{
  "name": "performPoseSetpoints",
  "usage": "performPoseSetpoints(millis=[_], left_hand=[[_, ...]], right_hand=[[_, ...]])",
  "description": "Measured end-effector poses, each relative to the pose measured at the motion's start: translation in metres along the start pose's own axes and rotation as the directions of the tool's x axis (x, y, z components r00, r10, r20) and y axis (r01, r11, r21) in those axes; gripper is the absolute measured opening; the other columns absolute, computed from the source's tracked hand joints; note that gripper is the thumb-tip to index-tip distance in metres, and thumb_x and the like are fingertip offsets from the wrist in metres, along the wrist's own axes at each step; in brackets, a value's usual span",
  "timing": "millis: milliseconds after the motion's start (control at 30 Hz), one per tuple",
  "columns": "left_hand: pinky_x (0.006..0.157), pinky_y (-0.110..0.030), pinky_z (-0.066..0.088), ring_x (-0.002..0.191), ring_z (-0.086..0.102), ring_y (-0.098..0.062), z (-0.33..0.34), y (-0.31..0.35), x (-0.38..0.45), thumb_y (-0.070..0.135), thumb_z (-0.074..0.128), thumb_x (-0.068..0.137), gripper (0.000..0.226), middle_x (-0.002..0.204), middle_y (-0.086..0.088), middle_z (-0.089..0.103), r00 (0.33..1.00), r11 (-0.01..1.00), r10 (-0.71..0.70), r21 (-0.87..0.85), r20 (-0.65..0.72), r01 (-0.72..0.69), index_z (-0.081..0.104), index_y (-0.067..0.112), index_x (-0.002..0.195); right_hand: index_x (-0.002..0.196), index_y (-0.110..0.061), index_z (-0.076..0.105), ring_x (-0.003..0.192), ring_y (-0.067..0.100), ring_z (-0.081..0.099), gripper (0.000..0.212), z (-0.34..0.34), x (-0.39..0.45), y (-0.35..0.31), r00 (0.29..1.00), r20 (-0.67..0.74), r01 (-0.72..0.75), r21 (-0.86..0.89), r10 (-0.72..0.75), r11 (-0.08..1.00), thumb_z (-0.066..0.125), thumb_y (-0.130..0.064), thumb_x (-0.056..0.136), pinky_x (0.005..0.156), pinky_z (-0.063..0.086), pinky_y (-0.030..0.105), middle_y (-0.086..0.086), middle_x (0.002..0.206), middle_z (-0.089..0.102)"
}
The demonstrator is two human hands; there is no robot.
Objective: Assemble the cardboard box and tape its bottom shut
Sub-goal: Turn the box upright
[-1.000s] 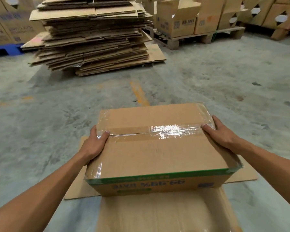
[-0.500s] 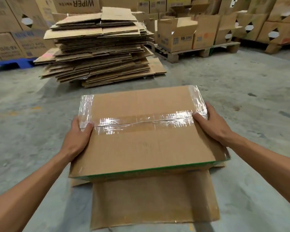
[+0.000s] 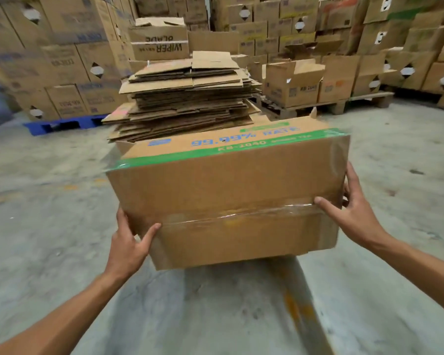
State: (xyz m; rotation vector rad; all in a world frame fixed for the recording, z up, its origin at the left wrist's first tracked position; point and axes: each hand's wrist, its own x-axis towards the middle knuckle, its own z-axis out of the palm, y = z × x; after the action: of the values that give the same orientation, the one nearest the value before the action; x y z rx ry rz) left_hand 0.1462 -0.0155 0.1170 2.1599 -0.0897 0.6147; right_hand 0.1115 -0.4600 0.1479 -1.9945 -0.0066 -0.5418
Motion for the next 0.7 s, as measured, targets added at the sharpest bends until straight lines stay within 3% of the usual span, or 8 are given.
performPoseSetpoints(millis=[67,133,233,333,467,600,700], left_hand=[[0.084,-0.042,0.054,0.105,0.066,-0.031,-0.006,-0.001,-0.001,0.037,0.073,0.077,0.075,0.125,-0.005,0.062,1.000,1.000,0.022,-0.014,-0.010,-0.022,0.024,0.051,0.131],[0.084,-0.042,0.055,0.101,0.066,-0.026,-0.011,0.003,0.008,0.033,0.076,0.078,0.078,0.122,0.001,0.061,0.999,0.999,0.038,-0.024,-0.037,-0.039,0.028,0.043,0.139],[0.083,-0.035,0.054,0.098,0.063,-0.018,-0.019,0.012,0.021,0.028,0.078,0.079,0.081,0.120,0.002,0.060,0.994,0.997,0.069,-0.033,-0.091,-0.072,0.024,0.049,0.137],[0.084,-0.040,0.055,0.098,0.065,-0.025,-0.020,0.007,0.022,0.029,0.079,0.079,0.080,0.120,-0.005,0.062,0.994,0.999,0.038,-0.012,-0.099,-0.039,0.029,0.024,0.142],[0.084,-0.046,0.057,0.099,0.069,-0.034,-0.010,-0.023,-0.003,0.034,0.078,0.078,0.074,0.118,-0.016,0.067,0.994,0.990,-0.111,0.084,0.000,0.110,0.034,0.015,0.134],[0.079,-0.043,0.057,0.094,0.068,-0.029,-0.005,-0.052,-0.036,0.038,0.078,0.078,0.069,0.118,-0.011,0.068,0.968,0.970,-0.189,0.187,0.166,0.157,0.036,0.018,0.129],[0.087,-0.041,0.055,0.105,0.066,-0.023,-0.006,-0.064,-0.046,0.044,0.074,0.079,0.070,0.126,-0.006,0.065,0.944,0.971,-0.201,0.178,0.261,0.158,0.036,0.020,0.132]], right_hand=[[0.149,-0.054,0.006,0.123,0.021,0.056,0.100,-0.003,0.001,-0.003,1.000,0.005,0.011,-0.005,-0.011,1.000,0.075,-0.025,0.083,0.102,0.048,0.049,-0.003,0.147,0.048],[0.147,-0.058,0.004,0.128,0.023,0.052,0.098,-0.005,0.008,-0.013,0.999,-0.004,0.040,-0.017,-0.040,0.999,0.073,-0.029,0.084,0.104,0.046,0.049,-0.004,0.152,0.043],[0.142,-0.064,0.002,0.127,0.022,0.054,0.096,-0.002,0.018,-0.029,0.996,-0.046,0.077,-0.012,-0.077,0.997,0.072,-0.028,0.086,0.105,0.045,0.045,-0.004,0.152,0.043],[0.146,-0.057,0.007,0.123,0.022,0.057,0.097,0.003,0.017,-0.035,0.997,-0.033,0.066,0.025,-0.065,0.998,0.074,-0.024,0.084,0.101,0.048,0.043,0.001,0.147,0.049],[0.146,-0.045,0.023,0.119,0.016,0.060,0.097,0.012,-0.008,-0.015,0.992,0.115,-0.066,0.083,0.057,0.994,0.077,-0.060,0.067,0.100,0.050,0.043,-0.002,0.138,0.056],[0.145,-0.045,0.032,0.121,0.006,0.059,0.067,0.014,-0.028,0.005,0.955,0.259,-0.186,0.132,0.148,0.974,0.066,-0.045,0.086,0.106,0.045,0.042,-0.013,0.136,0.059],[0.142,-0.041,0.040,0.118,0.003,0.060,0.073,0.010,-0.038,0.019,0.922,0.296,-0.294,0.119,0.248,0.948,0.060,-0.071,0.078,0.105,0.045,0.038,-0.015,0.134,0.060]])
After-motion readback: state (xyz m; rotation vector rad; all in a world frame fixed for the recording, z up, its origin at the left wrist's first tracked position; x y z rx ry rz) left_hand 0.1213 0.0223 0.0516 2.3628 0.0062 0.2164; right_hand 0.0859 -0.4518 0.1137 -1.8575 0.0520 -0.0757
